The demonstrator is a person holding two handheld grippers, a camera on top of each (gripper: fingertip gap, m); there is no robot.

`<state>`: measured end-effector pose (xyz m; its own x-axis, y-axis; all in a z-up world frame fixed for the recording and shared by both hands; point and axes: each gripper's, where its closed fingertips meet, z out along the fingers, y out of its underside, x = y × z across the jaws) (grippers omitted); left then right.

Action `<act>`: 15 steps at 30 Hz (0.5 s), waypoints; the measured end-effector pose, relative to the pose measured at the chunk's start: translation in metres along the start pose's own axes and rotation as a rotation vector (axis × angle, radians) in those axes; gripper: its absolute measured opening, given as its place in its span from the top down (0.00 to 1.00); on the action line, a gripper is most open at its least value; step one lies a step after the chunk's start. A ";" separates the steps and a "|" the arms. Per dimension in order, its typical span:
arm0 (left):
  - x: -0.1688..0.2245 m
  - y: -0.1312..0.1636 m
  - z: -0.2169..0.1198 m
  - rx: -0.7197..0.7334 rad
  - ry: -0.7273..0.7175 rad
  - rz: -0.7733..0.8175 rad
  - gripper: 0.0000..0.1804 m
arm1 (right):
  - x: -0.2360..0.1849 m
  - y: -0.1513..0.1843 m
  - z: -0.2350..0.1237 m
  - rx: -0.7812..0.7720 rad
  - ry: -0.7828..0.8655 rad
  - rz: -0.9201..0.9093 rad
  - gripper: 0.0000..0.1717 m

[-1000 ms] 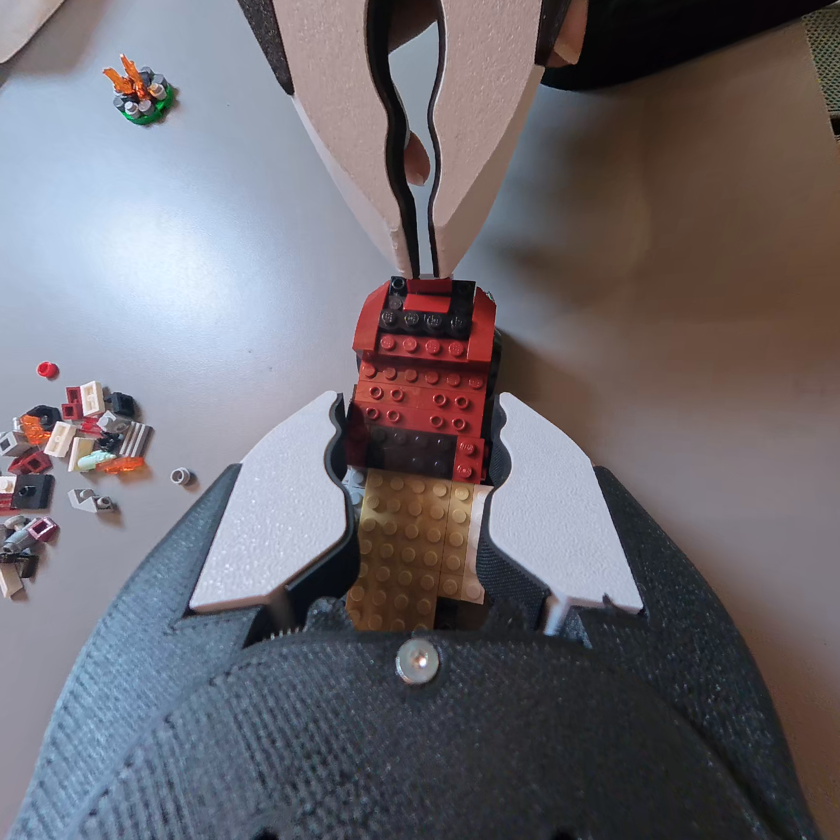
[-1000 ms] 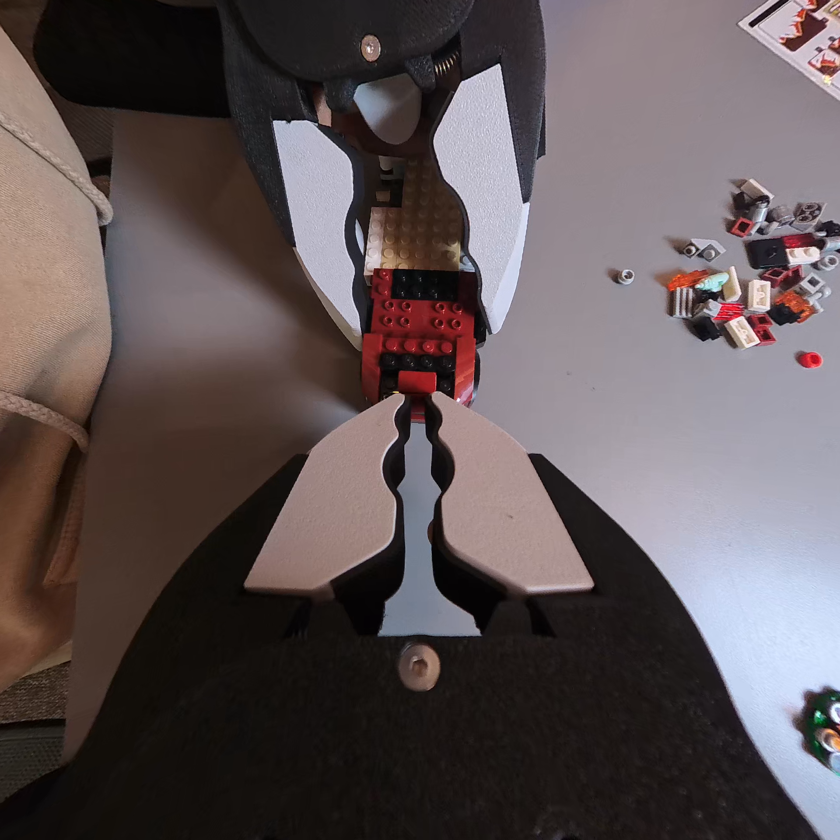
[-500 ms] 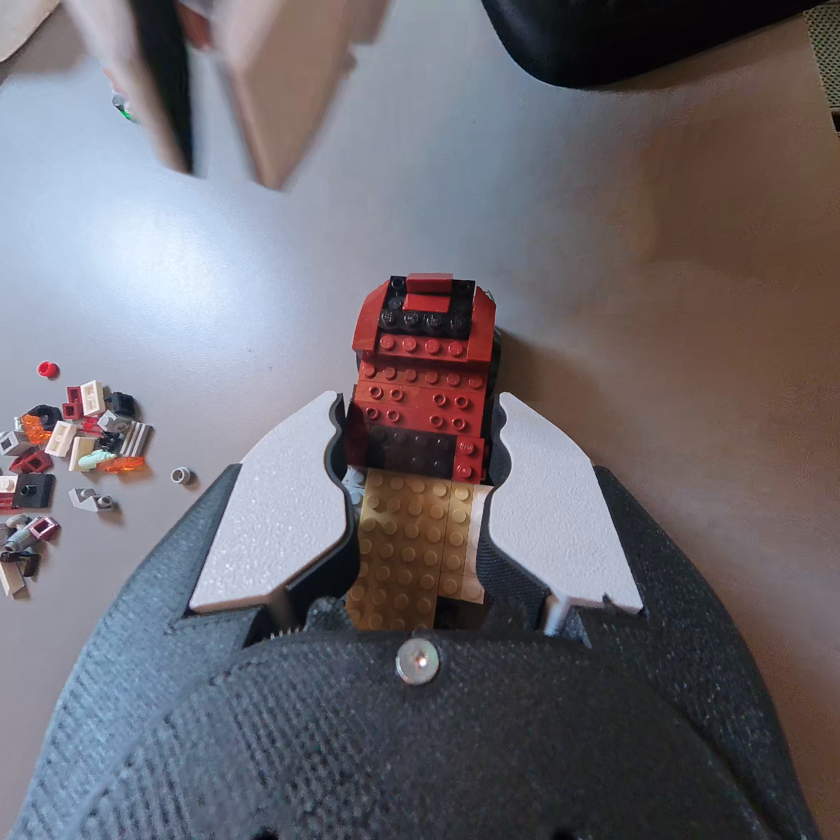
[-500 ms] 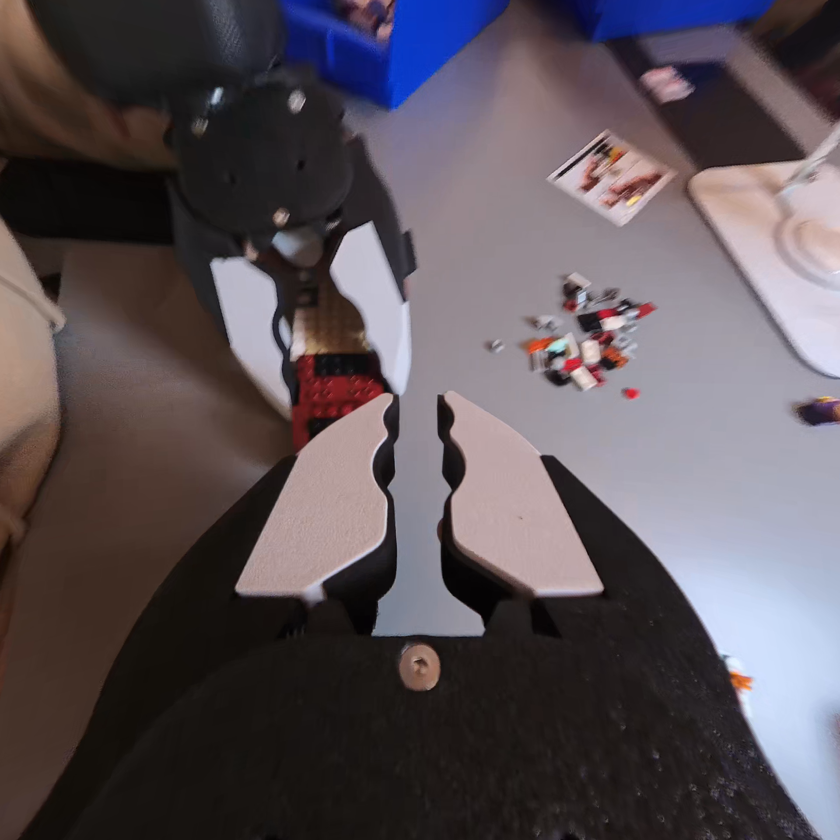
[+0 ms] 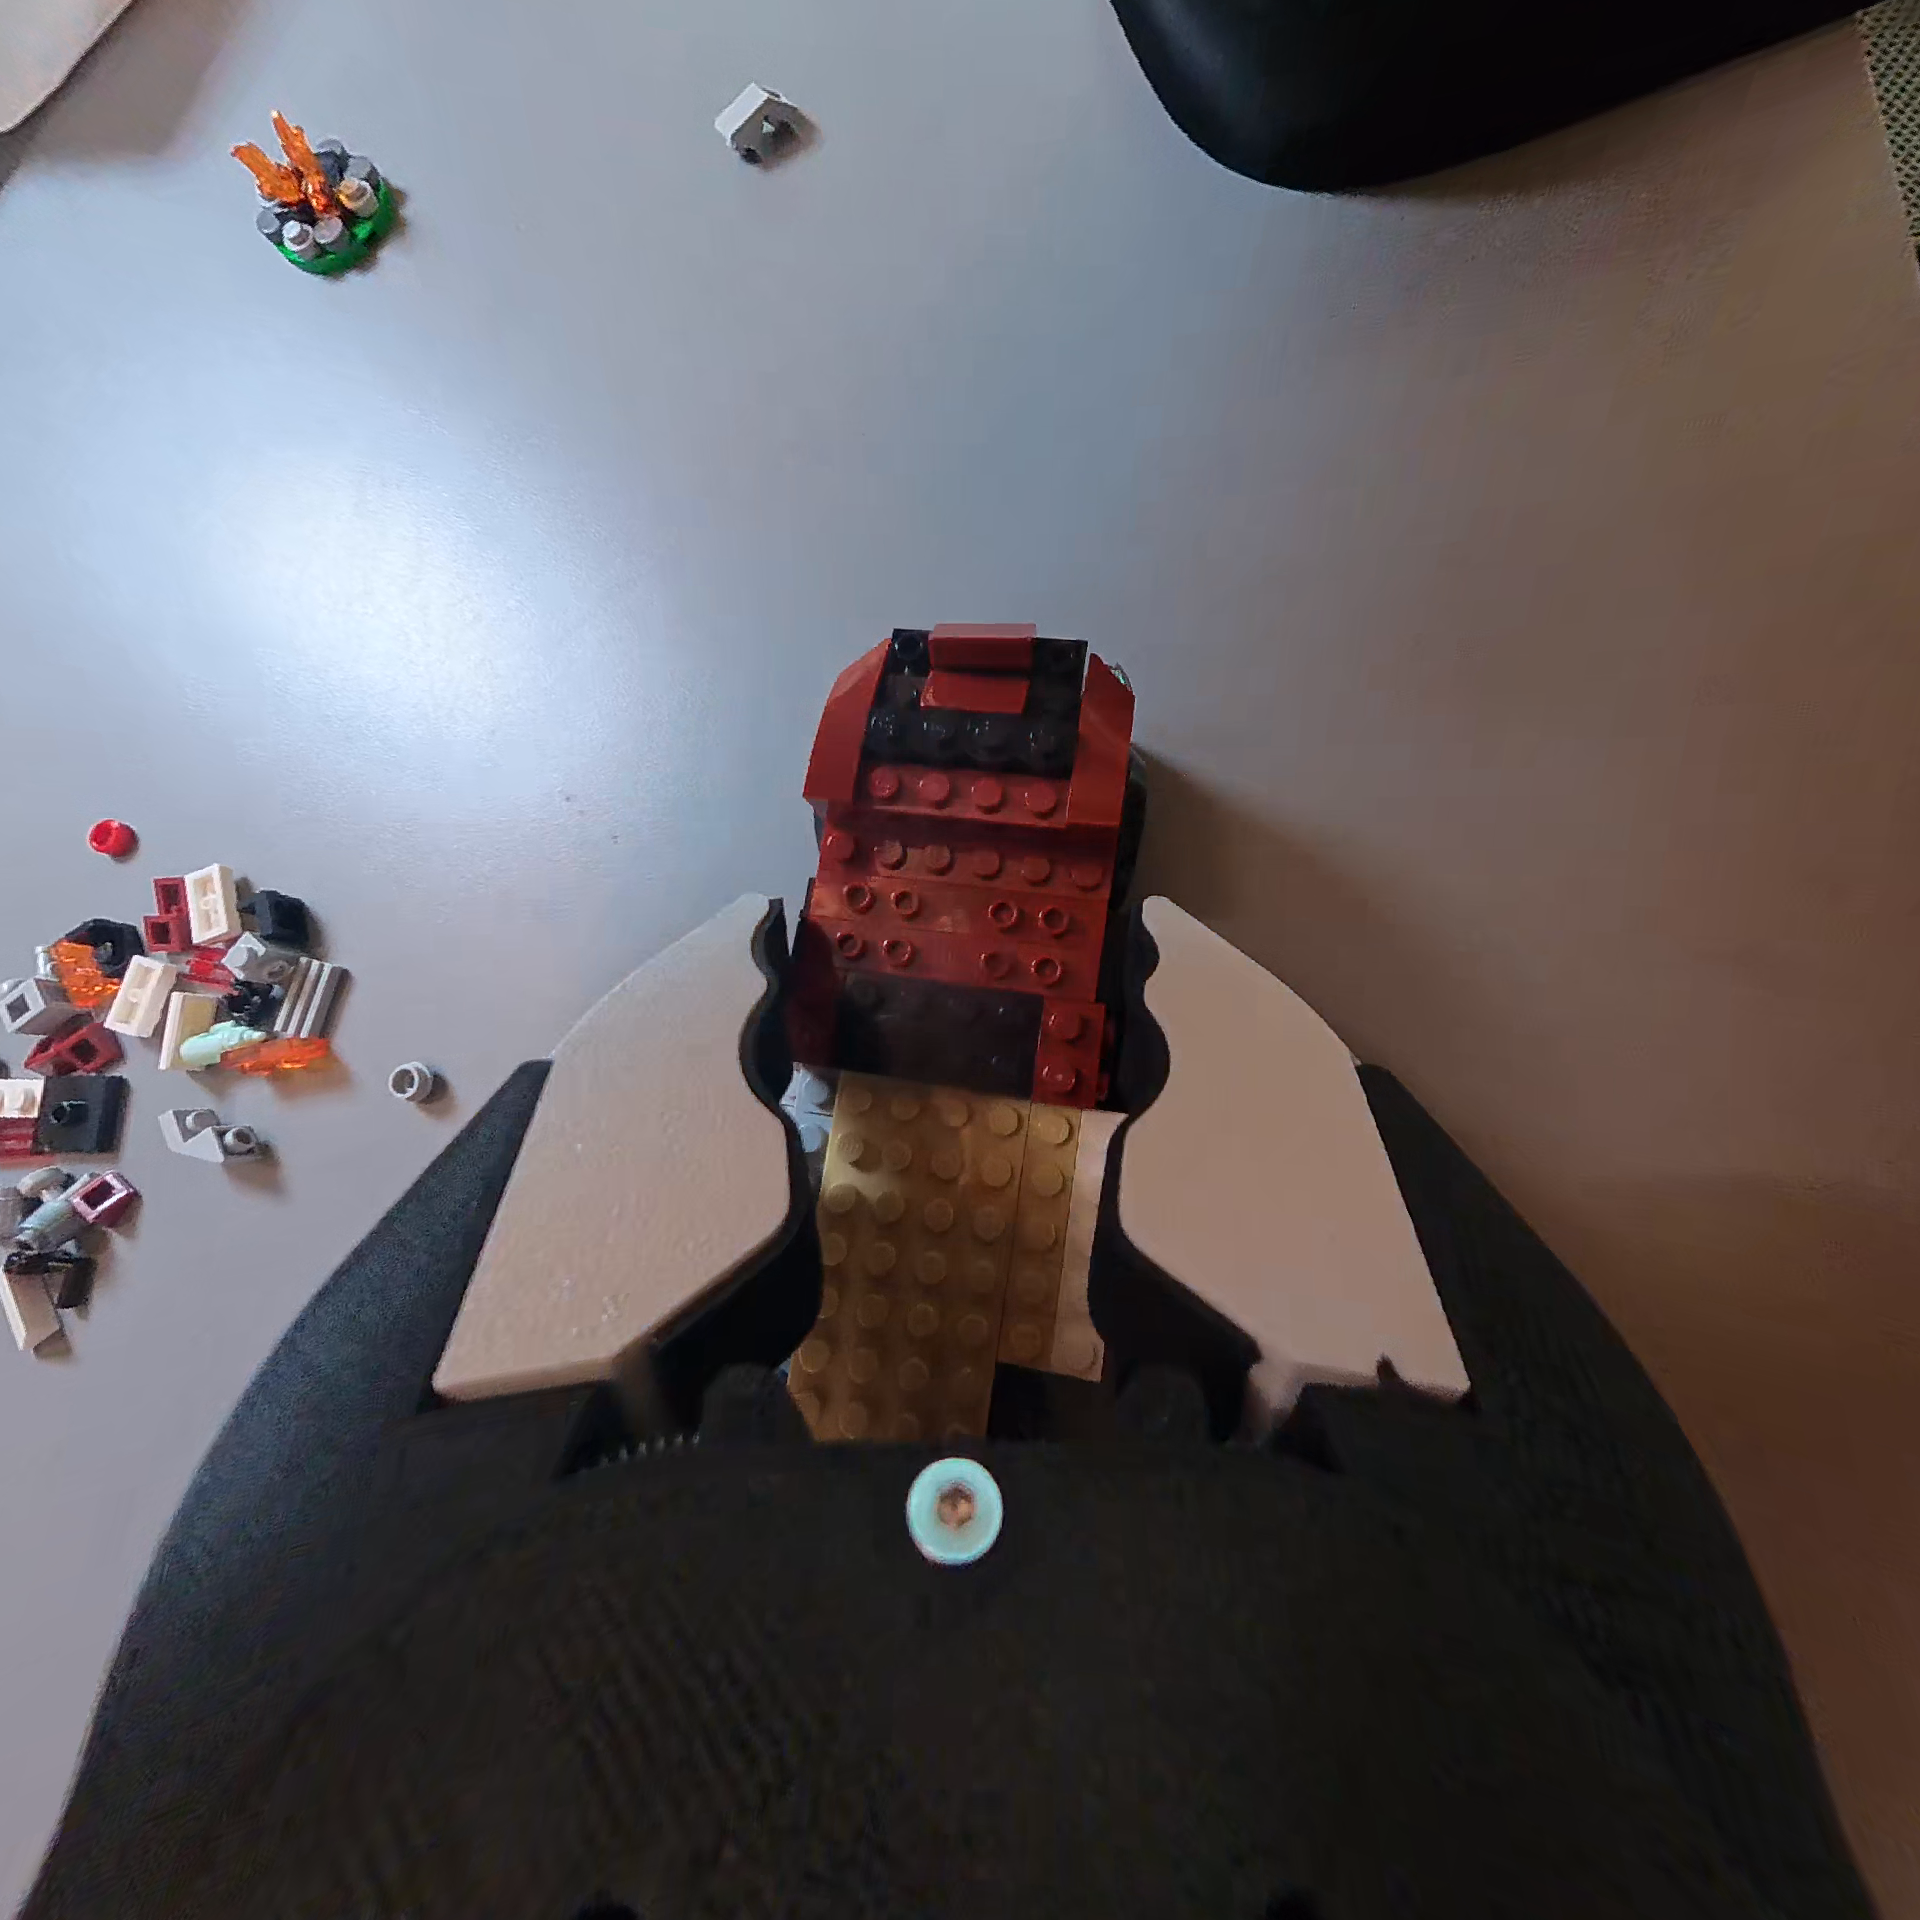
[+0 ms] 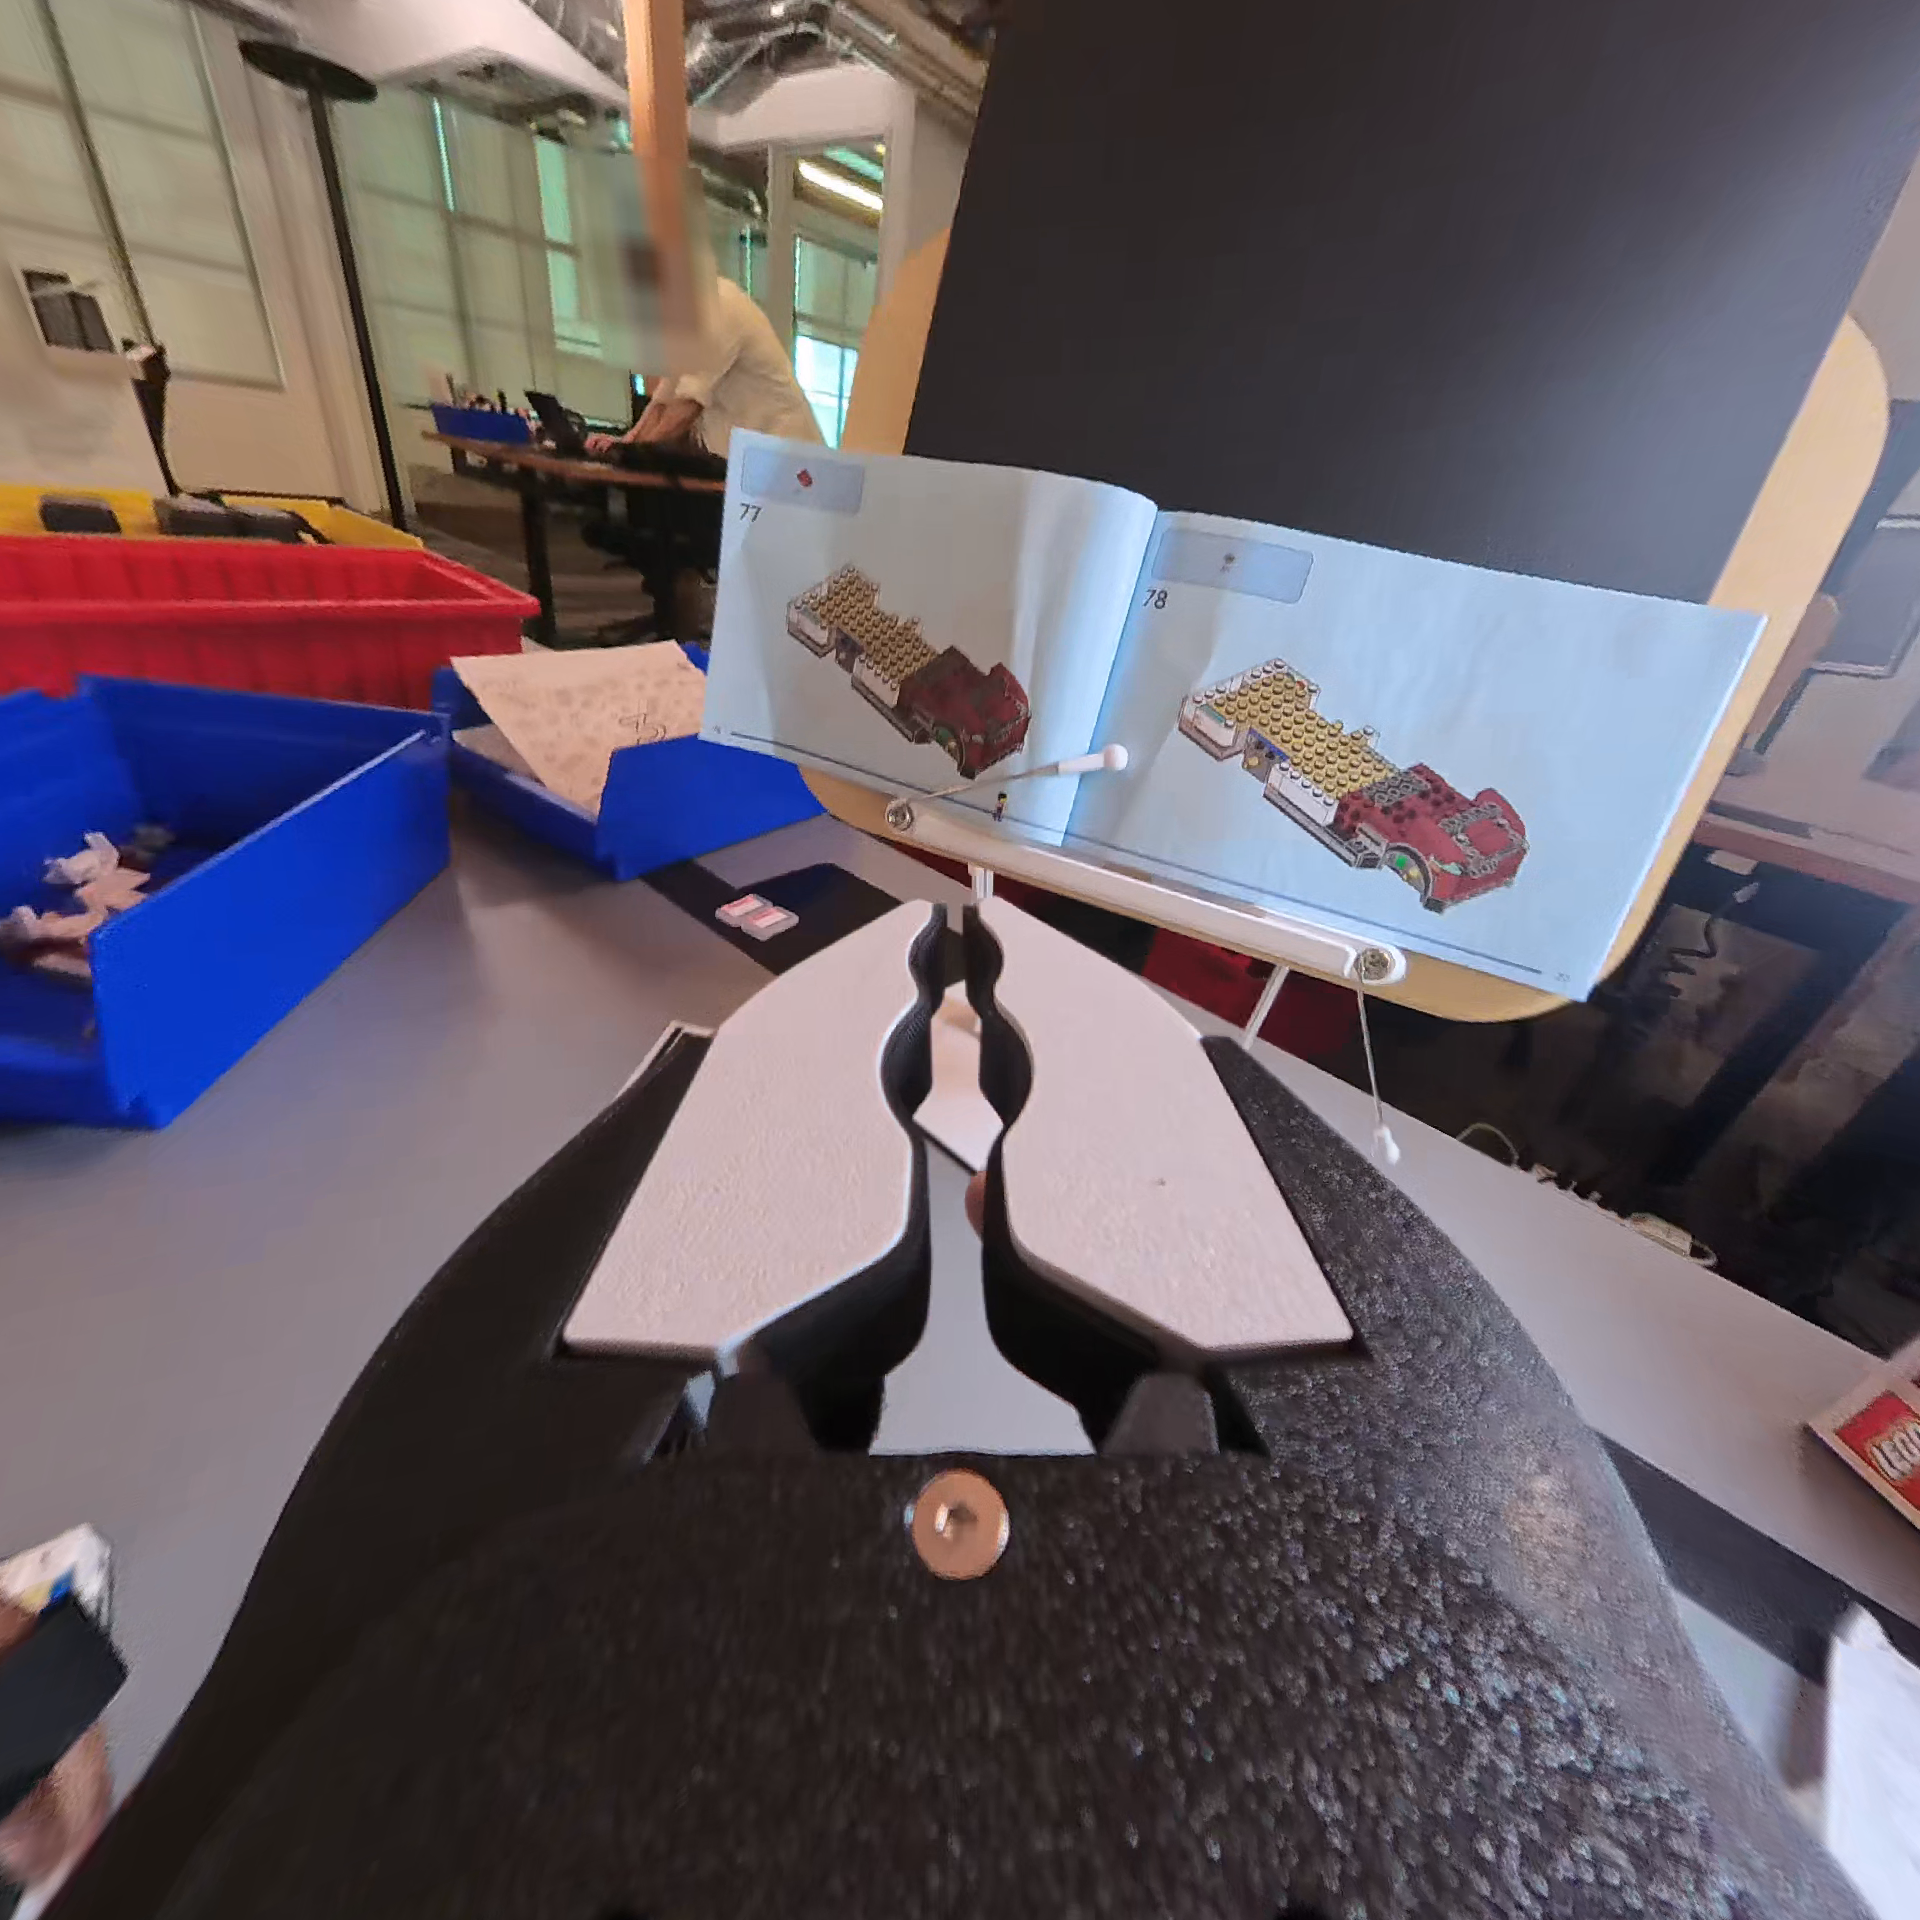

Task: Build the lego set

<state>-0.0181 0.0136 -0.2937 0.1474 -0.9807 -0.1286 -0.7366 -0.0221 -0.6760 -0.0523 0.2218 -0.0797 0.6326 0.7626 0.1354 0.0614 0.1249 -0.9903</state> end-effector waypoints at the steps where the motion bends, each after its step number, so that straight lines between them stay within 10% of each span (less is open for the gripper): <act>1: 0.000 0.000 0.000 0.000 0.001 0.000 0.66 | -0.001 0.000 0.008 0.006 0.006 0.004 0.99; 9: 0.002 0.000 0.001 -0.006 -0.005 0.011 0.65 | -0.026 0.001 0.043 0.027 -0.037 0.005 1.00; 15: 0.003 -0.002 0.002 -0.002 -0.014 0.045 0.66 | -0.057 -0.010 0.000 0.111 -0.214 -0.051 0.96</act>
<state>-0.0147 0.0115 -0.2941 0.1230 -0.9779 -0.1690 -0.7443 0.0217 -0.6675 -0.0889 0.1770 -0.0772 0.4521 0.8691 0.2008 -0.0036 0.2269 -0.9739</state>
